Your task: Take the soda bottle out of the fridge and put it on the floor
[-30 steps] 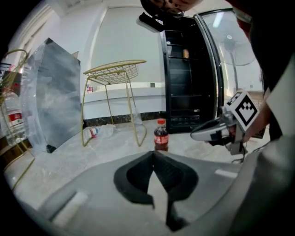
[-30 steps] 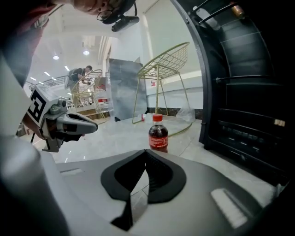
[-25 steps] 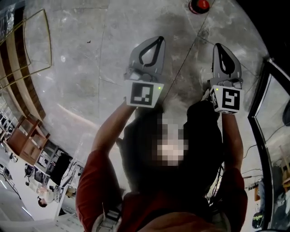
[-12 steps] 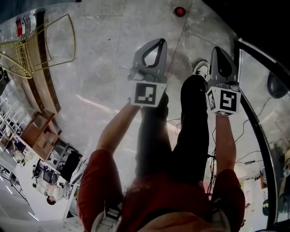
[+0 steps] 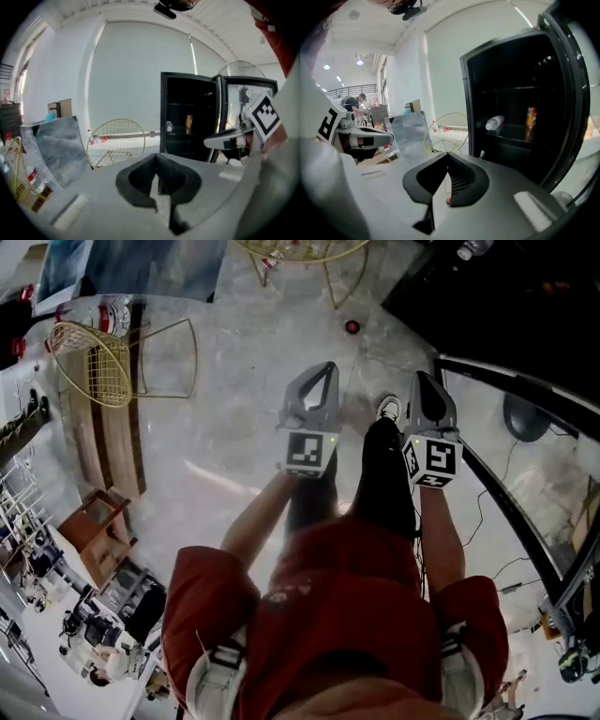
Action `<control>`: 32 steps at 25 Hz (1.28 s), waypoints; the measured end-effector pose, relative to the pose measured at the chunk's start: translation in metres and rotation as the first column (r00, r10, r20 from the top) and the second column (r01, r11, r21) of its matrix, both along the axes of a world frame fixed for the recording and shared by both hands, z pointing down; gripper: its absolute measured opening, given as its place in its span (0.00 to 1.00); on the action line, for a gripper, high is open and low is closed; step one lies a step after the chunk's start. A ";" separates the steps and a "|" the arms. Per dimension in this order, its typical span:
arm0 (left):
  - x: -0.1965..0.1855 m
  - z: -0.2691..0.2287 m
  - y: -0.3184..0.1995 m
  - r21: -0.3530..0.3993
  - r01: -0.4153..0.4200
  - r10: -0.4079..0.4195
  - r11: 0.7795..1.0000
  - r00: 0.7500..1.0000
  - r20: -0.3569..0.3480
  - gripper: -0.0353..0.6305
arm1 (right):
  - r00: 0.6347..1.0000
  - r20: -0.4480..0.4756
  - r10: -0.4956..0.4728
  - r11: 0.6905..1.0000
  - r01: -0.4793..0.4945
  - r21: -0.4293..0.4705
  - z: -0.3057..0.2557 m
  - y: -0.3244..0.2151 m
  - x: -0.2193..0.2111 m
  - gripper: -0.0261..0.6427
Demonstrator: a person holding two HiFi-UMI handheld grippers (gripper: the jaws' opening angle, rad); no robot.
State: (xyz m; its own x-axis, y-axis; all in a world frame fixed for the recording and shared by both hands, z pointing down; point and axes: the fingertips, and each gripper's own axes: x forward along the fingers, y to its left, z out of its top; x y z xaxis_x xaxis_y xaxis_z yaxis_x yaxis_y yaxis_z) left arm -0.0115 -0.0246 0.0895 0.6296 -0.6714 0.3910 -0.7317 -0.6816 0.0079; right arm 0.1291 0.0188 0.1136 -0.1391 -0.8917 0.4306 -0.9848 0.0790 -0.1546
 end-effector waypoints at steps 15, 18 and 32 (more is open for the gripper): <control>0.040 -0.243 0.020 0.229 -0.102 0.112 0.968 0.993 -0.029 0.05 | 0.994 -0.050 0.094 0.965 -0.078 0.250 -0.261 0.023 0.039 0.04; 0.048 -0.268 0.023 0.285 -0.141 0.157 0.948 0.987 -0.034 0.05 | 0.991 -0.087 0.103 0.960 -0.076 0.268 -0.281 0.027 0.046 0.04; 0.031 -0.298 0.024 0.333 -0.104 0.135 0.937 0.988 -0.071 0.05 | 0.987 -0.122 0.102 0.957 -0.064 0.282 -0.297 0.030 0.031 0.04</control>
State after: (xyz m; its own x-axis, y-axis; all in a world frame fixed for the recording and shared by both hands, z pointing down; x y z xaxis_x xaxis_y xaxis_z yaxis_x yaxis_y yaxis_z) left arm 0.0192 -0.0007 -0.2086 0.7356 -0.6701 0.0993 -0.6514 -0.7400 -0.1676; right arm 0.1599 0.0485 -0.1829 -0.0178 -0.9843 0.1756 -0.9998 0.0173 -0.0044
